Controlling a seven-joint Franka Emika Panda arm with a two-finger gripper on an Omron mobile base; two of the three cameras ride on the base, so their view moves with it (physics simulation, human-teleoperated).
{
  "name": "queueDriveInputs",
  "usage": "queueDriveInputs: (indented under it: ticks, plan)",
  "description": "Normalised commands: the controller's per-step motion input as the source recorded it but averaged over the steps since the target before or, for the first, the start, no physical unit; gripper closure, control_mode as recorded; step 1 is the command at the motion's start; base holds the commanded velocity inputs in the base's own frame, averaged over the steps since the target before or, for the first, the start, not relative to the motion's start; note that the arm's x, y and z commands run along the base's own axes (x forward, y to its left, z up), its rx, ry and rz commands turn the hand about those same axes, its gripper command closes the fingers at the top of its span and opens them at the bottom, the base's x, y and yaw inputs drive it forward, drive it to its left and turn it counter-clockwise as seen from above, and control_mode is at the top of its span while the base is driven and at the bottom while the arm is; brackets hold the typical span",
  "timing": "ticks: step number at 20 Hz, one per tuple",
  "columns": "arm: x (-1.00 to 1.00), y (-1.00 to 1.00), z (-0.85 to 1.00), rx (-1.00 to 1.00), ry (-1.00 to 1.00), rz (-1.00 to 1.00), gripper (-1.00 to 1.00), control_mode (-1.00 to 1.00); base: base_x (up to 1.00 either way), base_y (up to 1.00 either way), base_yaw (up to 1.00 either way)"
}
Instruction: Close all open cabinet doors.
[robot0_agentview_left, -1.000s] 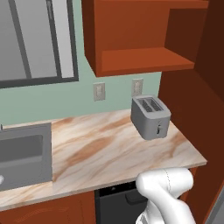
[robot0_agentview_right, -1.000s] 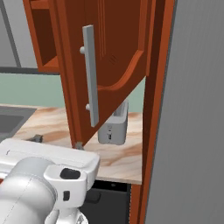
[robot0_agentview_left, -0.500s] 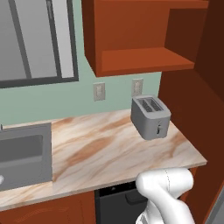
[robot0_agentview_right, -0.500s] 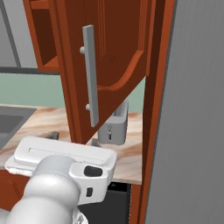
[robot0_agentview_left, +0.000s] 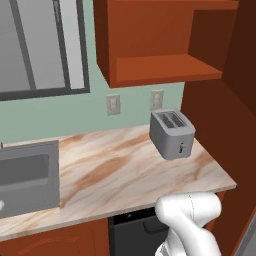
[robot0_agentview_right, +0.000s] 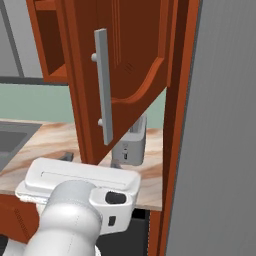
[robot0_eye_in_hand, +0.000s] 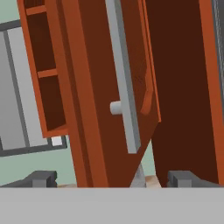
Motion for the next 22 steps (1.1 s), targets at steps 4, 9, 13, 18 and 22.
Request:
queueDriveInputs:
  ticks: [4,9,13,18,22]
  plan:
    - [0.17,0.00,-0.12,0.00,-0.02,0.00,-1.00,-1.00,0.00,0.00,0.00]
    - [0.20,0.00,-0.13,0.00,-0.02,0.00,-1.00,-1.00,0.00,0.00,0.00]
    - [0.19,0.00,-0.16,0.00,-0.02,0.00,-1.00,-1.00,0.00,0.00,0.00]
    - [0.10,0.00,-0.16,0.00,-0.09,0.00,-1.00,-1.00,0.00,0.00,0.00]
    - [0.07,0.00,-0.18,0.00,-0.12,0.00,-1.00,-1.00,0.00,0.00,0.00]
